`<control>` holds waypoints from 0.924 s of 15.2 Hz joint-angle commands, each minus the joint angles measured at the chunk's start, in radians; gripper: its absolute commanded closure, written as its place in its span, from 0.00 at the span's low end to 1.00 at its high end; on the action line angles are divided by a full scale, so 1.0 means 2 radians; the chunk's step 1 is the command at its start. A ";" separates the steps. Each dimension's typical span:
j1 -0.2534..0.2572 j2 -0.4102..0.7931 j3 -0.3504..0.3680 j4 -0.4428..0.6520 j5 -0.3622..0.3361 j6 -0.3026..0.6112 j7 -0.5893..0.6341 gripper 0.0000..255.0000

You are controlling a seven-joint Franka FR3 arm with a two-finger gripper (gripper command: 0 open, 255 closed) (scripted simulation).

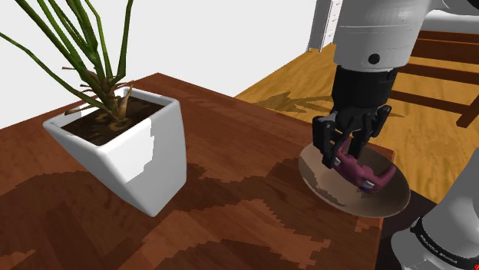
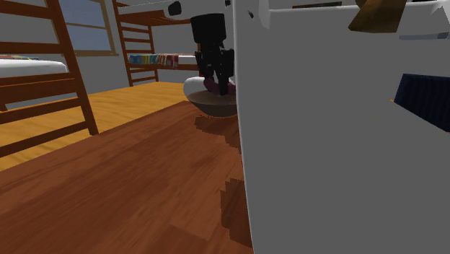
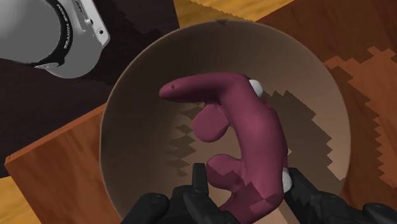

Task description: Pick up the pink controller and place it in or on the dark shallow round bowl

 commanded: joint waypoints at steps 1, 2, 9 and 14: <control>0.000 0.000 0.000 -0.002 0.000 0.002 0.000 1.00; 0.000 0.000 0.000 -0.002 0.000 0.002 0.000 1.00; 0.000 0.000 0.000 -0.002 0.000 0.002 0.000 0.00; -0.004 0.009 -0.007 0.036 -0.007 -0.028 0.002 0.00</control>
